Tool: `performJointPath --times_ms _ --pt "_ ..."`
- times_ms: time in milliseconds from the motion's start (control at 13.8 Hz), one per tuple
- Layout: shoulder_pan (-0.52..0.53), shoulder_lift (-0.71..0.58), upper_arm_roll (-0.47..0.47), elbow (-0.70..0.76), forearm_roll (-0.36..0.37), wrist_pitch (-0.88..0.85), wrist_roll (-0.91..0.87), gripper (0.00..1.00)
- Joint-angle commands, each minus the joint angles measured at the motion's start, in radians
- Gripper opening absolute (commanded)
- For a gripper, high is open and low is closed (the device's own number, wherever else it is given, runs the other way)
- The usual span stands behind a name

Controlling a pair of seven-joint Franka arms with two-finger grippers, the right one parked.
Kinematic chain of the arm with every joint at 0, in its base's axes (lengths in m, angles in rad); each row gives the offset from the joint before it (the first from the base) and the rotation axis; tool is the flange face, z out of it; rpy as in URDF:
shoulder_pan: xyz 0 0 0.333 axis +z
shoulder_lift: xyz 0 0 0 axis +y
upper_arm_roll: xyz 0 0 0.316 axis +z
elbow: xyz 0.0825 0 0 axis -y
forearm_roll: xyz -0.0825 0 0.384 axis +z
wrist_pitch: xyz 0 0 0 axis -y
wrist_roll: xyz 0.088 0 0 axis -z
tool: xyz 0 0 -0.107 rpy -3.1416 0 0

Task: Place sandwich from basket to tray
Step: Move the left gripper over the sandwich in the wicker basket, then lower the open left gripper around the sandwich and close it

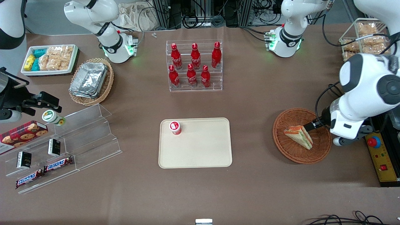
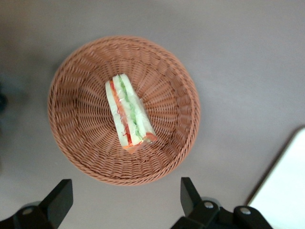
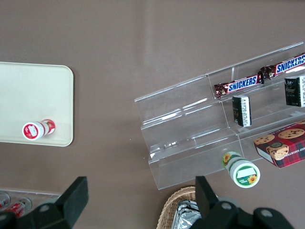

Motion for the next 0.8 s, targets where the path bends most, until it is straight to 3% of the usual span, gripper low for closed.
performJointPath --times_ms 0,436,727 --pt "0.005 -0.020 0.013 -0.135 0.007 0.145 -0.131 1.00" --pt "0.005 -0.008 0.059 -0.316 0.007 0.391 -0.226 1.00" --pt "0.003 0.041 0.074 -0.322 0.007 0.454 -0.278 1.00"
